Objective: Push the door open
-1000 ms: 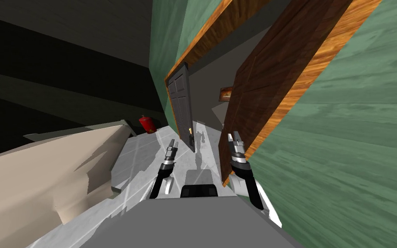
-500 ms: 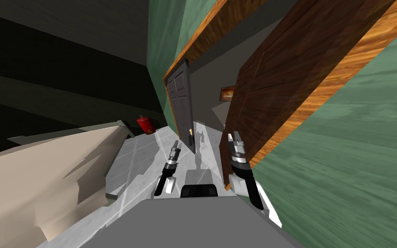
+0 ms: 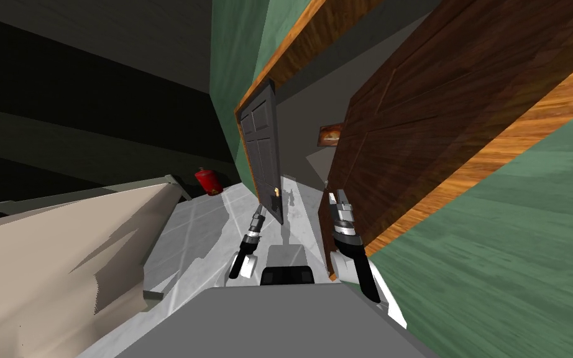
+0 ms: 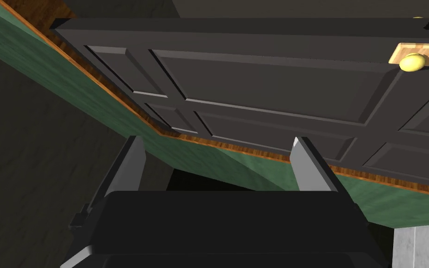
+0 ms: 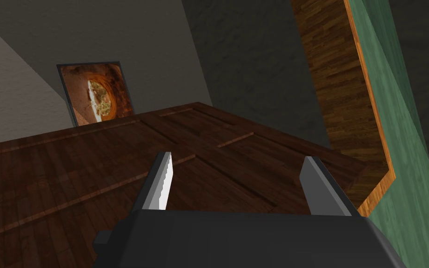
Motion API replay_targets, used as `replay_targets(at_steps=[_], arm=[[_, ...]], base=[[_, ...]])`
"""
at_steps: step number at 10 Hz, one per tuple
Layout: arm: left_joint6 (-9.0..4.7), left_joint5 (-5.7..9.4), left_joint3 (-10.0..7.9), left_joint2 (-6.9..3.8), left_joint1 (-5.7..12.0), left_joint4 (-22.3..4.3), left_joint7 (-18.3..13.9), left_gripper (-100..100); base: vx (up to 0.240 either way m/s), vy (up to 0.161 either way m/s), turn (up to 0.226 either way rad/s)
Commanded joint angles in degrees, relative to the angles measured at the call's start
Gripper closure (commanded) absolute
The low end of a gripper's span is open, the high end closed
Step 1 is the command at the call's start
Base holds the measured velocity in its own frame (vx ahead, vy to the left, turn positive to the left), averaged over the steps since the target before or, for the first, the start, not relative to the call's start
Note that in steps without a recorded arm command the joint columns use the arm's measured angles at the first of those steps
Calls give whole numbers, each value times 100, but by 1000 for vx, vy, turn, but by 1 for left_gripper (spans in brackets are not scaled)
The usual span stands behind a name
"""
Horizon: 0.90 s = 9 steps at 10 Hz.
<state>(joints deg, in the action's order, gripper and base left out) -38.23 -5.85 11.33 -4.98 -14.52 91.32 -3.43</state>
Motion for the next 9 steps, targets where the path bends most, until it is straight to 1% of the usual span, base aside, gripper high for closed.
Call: replay_targets(at_steps=[1,9], arm=[[-52,-26,80,-15,82,-226,-56,-100],[-240,-146,439,-72,588,-1355,-327,-100]], base=[[102,75,-25],[91,79,-27]])
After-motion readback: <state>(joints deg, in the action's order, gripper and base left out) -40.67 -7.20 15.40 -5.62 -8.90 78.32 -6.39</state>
